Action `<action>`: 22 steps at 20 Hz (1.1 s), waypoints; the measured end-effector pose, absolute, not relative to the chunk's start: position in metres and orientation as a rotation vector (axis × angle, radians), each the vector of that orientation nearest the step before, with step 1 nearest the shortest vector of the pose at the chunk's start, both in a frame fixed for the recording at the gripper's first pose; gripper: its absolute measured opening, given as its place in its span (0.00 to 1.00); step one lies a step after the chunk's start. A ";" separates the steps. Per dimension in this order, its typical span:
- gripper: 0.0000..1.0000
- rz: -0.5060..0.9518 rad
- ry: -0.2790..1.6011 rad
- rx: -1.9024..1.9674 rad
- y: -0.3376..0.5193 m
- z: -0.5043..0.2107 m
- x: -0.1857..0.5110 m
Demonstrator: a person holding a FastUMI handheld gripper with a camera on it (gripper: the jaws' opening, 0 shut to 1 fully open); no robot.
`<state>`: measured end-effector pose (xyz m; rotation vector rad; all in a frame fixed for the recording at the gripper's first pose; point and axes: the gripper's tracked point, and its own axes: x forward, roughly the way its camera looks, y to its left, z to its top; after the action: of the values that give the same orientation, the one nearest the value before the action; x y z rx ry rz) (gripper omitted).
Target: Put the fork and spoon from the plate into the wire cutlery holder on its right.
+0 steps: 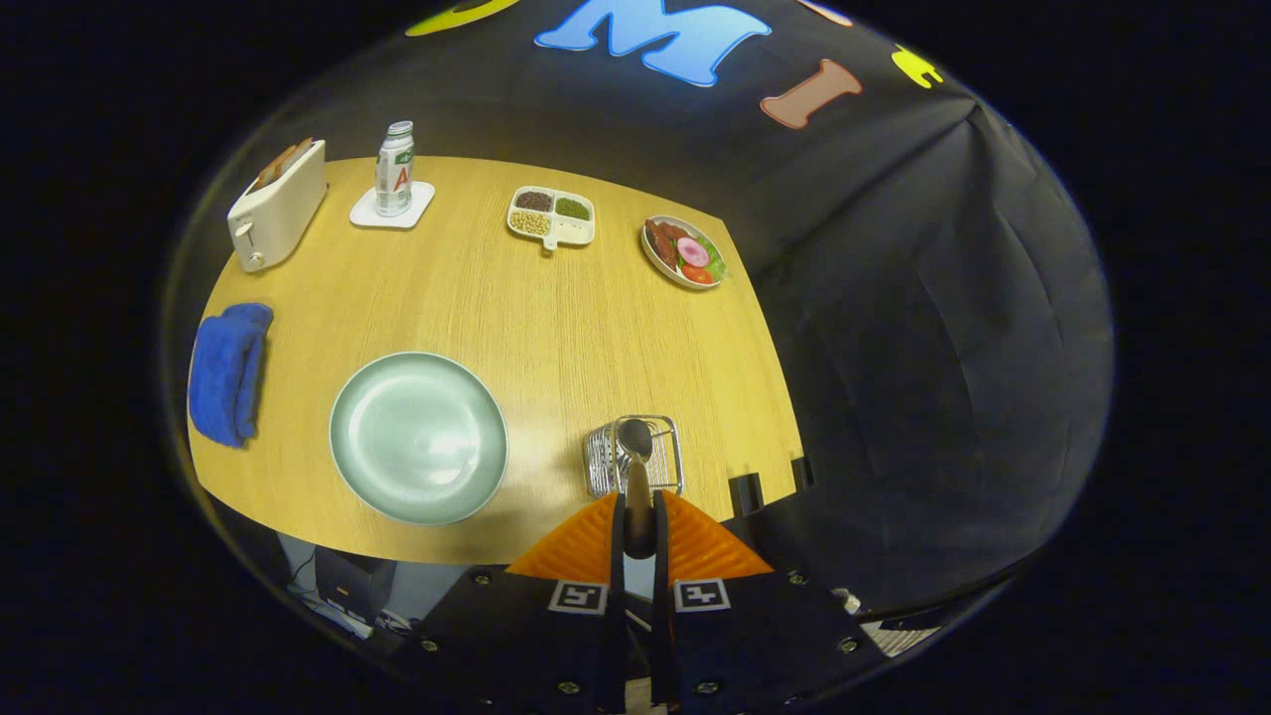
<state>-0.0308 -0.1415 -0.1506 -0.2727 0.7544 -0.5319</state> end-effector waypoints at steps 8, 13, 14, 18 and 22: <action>0.14 -0.522 0.801 -0.205 -0.162 -0.164 -0.024; 0.14 -0.504 0.772 -0.228 -0.156 -0.156 -0.020; 0.14 -0.498 0.769 -0.232 -0.154 -0.155 -0.020; 0.14 -0.471 0.761 -0.253 -0.146 -0.155 -0.018; 0.14 -0.429 0.721 -0.250 -0.133 -0.152 -0.012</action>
<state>-0.0120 -0.1328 -0.1519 -0.2499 0.7211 -0.4287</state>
